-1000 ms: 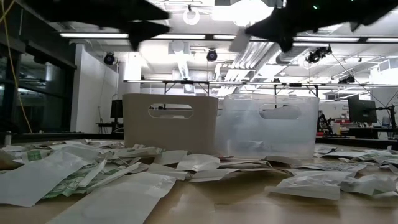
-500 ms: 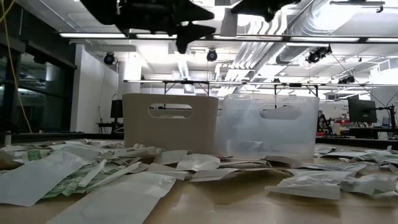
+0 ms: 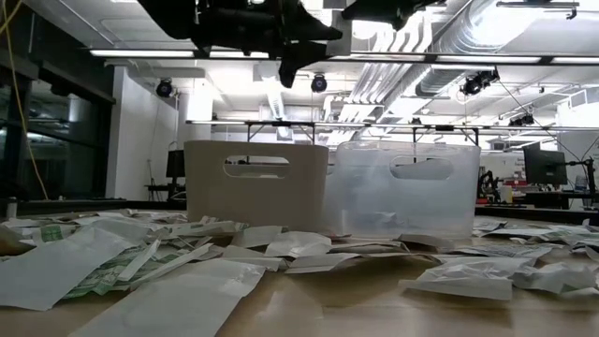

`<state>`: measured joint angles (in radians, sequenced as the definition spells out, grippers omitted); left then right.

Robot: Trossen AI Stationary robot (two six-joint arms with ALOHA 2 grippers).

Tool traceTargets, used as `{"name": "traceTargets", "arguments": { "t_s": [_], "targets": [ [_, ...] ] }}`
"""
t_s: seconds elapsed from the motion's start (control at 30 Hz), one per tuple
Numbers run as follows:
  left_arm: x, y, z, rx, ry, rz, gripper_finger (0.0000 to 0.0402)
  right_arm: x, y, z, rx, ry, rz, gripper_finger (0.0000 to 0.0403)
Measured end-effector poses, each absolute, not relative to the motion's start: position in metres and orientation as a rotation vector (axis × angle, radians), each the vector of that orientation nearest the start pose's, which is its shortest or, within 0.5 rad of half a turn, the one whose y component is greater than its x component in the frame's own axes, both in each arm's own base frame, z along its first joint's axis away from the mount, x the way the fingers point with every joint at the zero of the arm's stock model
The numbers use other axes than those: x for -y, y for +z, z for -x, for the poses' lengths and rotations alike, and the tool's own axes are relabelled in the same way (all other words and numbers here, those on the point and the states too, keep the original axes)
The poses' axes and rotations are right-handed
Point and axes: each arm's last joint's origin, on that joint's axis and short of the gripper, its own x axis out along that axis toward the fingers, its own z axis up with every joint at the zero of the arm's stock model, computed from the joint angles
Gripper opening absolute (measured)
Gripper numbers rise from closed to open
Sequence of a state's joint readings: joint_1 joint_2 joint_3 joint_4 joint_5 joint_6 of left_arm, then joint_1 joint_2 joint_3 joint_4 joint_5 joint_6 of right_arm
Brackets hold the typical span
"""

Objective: Pick & Place First Aid Supplies
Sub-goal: Put the green bandage pack into the white bin

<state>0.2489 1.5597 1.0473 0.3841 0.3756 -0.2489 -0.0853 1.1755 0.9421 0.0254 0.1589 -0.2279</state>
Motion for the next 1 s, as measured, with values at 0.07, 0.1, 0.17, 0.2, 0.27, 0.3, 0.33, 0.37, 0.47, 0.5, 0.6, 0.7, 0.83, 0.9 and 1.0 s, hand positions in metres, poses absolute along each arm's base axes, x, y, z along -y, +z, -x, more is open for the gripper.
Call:
{"name": "traceTargets", "arguments": {
  "t_s": [0.07, 0.1, 0.17, 0.2, 0.27, 0.3, 0.33, 0.37, 0.47, 0.5, 0.6, 0.7, 0.83, 0.9, 1.0],
  "targets": [
    [-0.077, 0.288, -0.346, -0.136, -0.111, 0.287, 0.0084, 0.027, 0.329, -0.263, -0.235, -0.217, 0.233, 0.0],
    [-0.077, 0.288, -0.346, -0.129, -0.111, 0.285, 0.0061, 0.027, 0.329, -0.263, -0.234, -0.214, 0.233, 0.0],
    [-0.077, 0.289, -0.346, -0.126, -0.112, 0.281, 0.0019, 0.027, 0.329, -0.263, -0.234, -0.209, 0.233, 0.0],
    [-0.077, 0.288, -0.346, -0.129, -0.111, 0.28, 0.001, 0.027, 0.329, -0.263, -0.234, -0.207, 0.232, 0.0],
    [-0.077, 0.288, -0.346, -0.128, -0.112, 0.277, 0.0011, 0.027, 0.329, -0.263, -0.234, -0.204, 0.231, 0.0],
    [-0.077, 0.288, -0.346, -0.128, -0.114, 0.277, 0.001, 0.027, 0.329, -0.263, -0.234, -0.204, 0.231, 0.0],
    [-0.077, 0.288, -0.346, -0.129, -0.116, 0.278, 0.0006, 0.027, 0.329, -0.263, -0.234, -0.206, 0.23, 0.0],
    [-0.077, 0.288, -0.346, -0.129, -0.116, 0.277, 0.0003, 0.027, 0.329, -0.263, -0.235, -0.21, 0.229, 0.0],
    [-0.077, 0.289, -0.346, -0.128, -0.116, 0.277, 0.0002, 0.028, 0.329, -0.263, -0.234, -0.238, 0.213, 0.0003],
    [-0.077, 0.288, -0.346, -0.128, -0.116, 0.277, 0.0002, 0.028, 0.33, -0.263, -0.232, -0.24, 0.202, 0.0007],
    [-0.077, 0.288, -0.346, -0.132, -0.116, 0.278, 0.0002, 0.027, 0.333, -0.259, -0.212, -0.244, 0.146, 0.0031],
    [-0.077, 0.288, -0.346, -0.135, -0.112, 0.275, 0.0001, 0.028, 0.338, -0.253, -0.183, -0.31, 0.077, 0.0072],
    [-0.084, 0.285, -0.343, -0.165, -0.073, 0.282, 0.0001, 0.033, 0.349, -0.241, -0.13, -0.435, 0.007, 0.0135],
    [-0.092, 0.281, -0.338, -0.218, -0.017, 0.3, 0.0001, 0.036, 0.352, -0.232, -0.121, -0.509, -0.03, 0.0165],
    [-0.107, 0.277, -0.326, -0.306, 0.094, 0.313, 0.0001, 0.038, 0.354, -0.219, -0.145, -0.576, -0.047, 0.0199]
  ]
}}
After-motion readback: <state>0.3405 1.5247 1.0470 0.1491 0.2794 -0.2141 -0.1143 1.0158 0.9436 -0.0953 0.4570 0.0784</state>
